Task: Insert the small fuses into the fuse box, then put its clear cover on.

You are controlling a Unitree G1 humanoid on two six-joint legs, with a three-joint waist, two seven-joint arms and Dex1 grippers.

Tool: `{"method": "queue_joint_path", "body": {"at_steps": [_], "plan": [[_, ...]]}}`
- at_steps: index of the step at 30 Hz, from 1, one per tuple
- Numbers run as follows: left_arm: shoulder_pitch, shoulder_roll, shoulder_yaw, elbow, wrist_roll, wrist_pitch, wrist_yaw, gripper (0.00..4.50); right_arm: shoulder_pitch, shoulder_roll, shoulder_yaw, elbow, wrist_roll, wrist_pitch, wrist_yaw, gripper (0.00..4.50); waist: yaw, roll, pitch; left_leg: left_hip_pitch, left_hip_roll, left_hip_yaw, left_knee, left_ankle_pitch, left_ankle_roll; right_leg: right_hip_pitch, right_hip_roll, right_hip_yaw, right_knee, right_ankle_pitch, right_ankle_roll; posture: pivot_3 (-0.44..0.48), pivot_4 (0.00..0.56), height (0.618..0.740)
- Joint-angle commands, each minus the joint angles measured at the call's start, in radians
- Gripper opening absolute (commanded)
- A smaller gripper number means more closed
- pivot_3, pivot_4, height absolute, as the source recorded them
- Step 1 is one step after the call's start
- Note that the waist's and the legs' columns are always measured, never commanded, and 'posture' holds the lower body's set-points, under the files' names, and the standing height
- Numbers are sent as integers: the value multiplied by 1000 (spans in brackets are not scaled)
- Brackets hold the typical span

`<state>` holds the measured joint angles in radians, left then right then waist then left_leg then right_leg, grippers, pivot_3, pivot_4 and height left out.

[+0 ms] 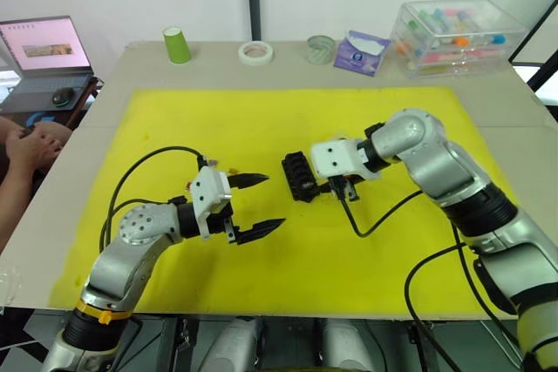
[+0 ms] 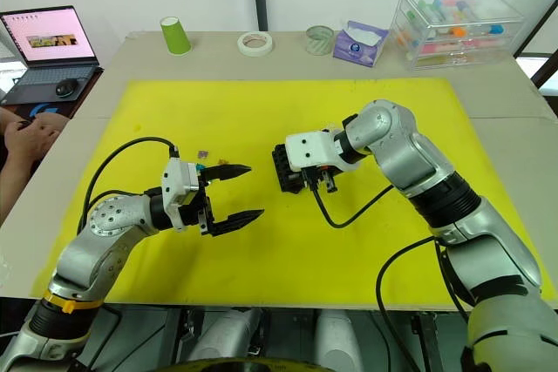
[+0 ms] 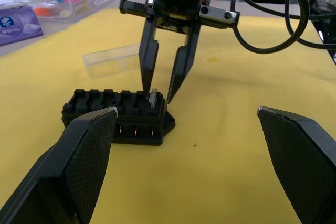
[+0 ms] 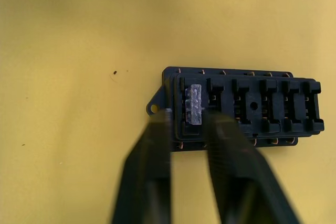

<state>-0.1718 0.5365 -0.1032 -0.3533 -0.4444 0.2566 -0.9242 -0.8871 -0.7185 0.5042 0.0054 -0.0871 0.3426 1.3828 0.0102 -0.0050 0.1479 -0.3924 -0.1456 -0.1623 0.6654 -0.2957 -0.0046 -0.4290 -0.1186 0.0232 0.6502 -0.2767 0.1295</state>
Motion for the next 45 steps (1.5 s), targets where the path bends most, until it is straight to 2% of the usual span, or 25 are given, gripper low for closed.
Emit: {"method": "queue_joint_path", "body": {"at_steps": [1,13,16,18,19,30,45], "plan": [[-9,-5,3,-13,-3,-13,-3,4500,-10,1,-43,-24,18,-4,3,1342,0,0,0,0,0,0,0,0,0,0,0,0,0,0,0,0,150,740],[-20,-9,8,-6,-2,-13,-5,4500,12,-9,-141,-100,111,89,-17,1342,1,0,0,0,0,0,0,0,0,0,0,0,0,0,0,0,150,740],[-28,-14,8,-3,-2,-19,-4,4500,35,-4,-163,-124,137,129,-33,768,1,0,0,0,0,0,0,0,0,0,0,0,0,0,0,0,150,740],[-35,-18,4,-1,-3,-17,-3,4500,59,4,-169,-128,134,136,-65,135,1,0,0,0,0,0,0,0,0,0,0,0,0,0,0,0,150,740],[-39,-19,3,2,-2,-18,-4,4500,69,6,-170,-130,132,139,-78,47,1,0,0,0,0,0,0,0,0,0,0,0,0,0,0,0,150,740],[-63,-18,-4,-4,-4,1,-13,4500,119,36,-165,-141,145,172,-166,47,1,0,0,0,0,0,0,0,0,0,0,0,0,0,0,0,150,740],[-64,-12,6,-16,-10,26,-12,4500,166,34,-137,-126,133,156,-180,47,0,0,0,0,0,0,0,0,0,0,0,0,0,0,0,0,150,740]]}}
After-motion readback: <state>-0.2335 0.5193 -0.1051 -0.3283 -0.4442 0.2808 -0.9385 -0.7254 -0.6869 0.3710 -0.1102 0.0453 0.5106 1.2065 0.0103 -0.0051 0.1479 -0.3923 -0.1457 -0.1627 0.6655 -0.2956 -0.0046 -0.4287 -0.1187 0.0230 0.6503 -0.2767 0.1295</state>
